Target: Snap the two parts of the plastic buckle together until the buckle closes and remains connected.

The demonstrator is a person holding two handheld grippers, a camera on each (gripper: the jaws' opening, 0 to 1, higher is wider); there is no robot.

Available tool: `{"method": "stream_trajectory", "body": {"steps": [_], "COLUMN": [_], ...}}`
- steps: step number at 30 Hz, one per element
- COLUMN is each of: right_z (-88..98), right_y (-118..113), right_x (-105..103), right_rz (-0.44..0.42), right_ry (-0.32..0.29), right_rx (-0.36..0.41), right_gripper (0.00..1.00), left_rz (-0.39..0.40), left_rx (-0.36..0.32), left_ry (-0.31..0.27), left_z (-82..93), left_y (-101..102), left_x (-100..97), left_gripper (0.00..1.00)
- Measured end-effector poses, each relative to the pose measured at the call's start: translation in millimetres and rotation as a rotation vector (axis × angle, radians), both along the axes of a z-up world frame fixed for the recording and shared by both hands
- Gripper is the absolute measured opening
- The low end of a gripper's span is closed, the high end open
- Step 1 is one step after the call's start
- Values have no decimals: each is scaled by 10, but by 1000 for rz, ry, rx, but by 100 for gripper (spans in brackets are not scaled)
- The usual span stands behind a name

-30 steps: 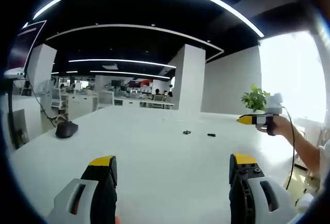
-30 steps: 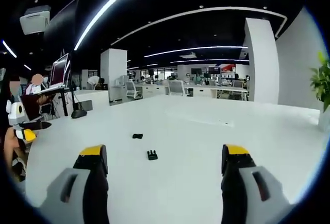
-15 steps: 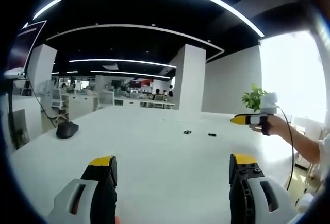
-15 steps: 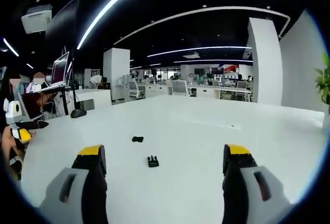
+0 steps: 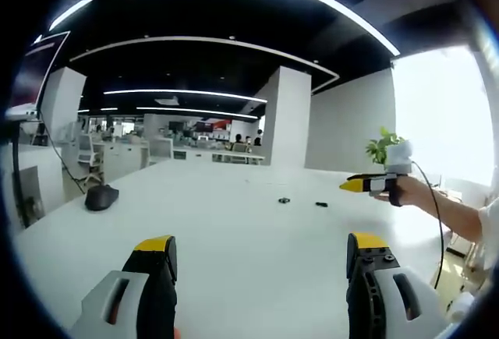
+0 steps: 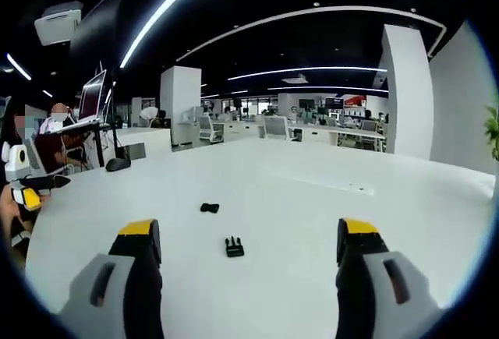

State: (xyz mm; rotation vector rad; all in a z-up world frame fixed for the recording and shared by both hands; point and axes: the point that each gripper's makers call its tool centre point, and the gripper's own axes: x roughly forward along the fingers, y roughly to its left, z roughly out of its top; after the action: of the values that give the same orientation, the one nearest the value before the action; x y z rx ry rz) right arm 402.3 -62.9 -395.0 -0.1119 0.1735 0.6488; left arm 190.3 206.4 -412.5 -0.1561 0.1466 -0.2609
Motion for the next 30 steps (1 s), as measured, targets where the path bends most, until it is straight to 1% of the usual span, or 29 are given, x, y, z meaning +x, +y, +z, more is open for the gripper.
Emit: {"method": "stream_trajectory", "body": {"steps": [9,15,22,30], "right_z": [-97,-182,-296,-372], "right_y": [104,132,160,195], "right_x": [30,63,53,37], "right_rz": [25,35,49,61], "right_ry": [31,52,88,104], "right_rx": [-22,-47,-64,-97], "right_gripper": [92,92,90,87], "left_rz": [-7,-3,-4,-22], "left_rx": [11,18,29,50], "left_ry": [3,-8,-22,-28], "left_z": [-2,58,124,173], "left_y": [0,19,17,-25], "left_x": [10,4,14,48], "left_gripper": [92,92,92,92]}}
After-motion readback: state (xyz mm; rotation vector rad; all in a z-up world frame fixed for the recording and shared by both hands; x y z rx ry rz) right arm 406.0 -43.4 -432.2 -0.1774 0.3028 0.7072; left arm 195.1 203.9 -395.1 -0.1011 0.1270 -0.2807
